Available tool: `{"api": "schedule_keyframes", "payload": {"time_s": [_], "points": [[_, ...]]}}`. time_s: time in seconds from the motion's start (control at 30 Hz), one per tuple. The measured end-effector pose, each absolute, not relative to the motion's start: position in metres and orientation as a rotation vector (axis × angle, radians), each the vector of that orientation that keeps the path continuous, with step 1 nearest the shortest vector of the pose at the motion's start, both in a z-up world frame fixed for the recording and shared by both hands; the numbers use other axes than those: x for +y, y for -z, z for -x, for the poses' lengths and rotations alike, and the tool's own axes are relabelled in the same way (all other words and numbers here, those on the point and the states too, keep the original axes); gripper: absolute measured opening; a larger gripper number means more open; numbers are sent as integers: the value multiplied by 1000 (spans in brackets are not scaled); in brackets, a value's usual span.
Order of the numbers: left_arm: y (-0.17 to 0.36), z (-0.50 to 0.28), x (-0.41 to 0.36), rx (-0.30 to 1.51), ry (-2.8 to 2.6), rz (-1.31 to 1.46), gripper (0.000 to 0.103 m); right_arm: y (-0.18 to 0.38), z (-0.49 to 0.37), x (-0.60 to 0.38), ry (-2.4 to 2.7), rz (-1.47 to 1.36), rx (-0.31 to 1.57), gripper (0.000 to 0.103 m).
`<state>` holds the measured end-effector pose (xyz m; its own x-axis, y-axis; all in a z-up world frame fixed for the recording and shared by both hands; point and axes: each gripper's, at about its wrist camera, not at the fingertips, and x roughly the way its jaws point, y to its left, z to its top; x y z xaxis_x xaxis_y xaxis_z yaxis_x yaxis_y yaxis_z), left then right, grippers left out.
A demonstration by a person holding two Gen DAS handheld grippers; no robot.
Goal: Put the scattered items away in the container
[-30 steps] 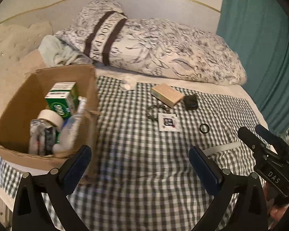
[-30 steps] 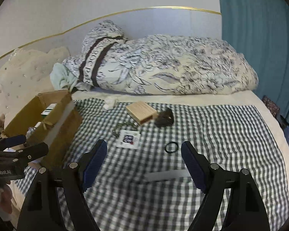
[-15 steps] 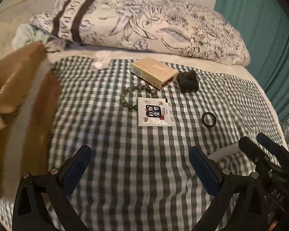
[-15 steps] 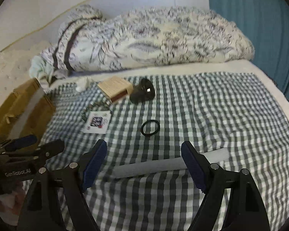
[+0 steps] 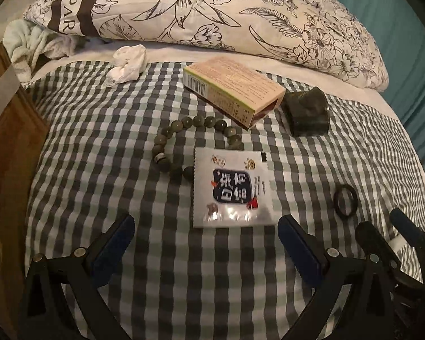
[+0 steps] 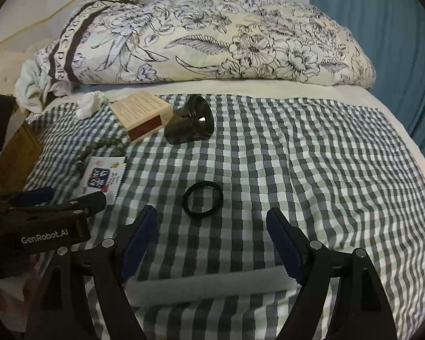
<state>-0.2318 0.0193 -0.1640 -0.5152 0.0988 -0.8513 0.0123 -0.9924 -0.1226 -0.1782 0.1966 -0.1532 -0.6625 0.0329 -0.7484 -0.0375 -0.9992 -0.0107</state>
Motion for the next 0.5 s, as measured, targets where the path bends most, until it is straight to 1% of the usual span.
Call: {"api": "schedule_keyframes", "payload": {"time_s": [0.13,0.27,0.4,0.5], "points": [[172,239,23,-166,-2679,1536,103,158,188,194,-2829,1282,-4,79],[180,242,23,-150,-2706,1486,103,167,197,195,-2815,1298,5,79],[191,245,27,-38,-2737,1433,103,178,204,193,-2794,1311,-25,79],[193,245,24,-59,-2734,1411,103,186,208,198,-2776,1327,14,79]]}}
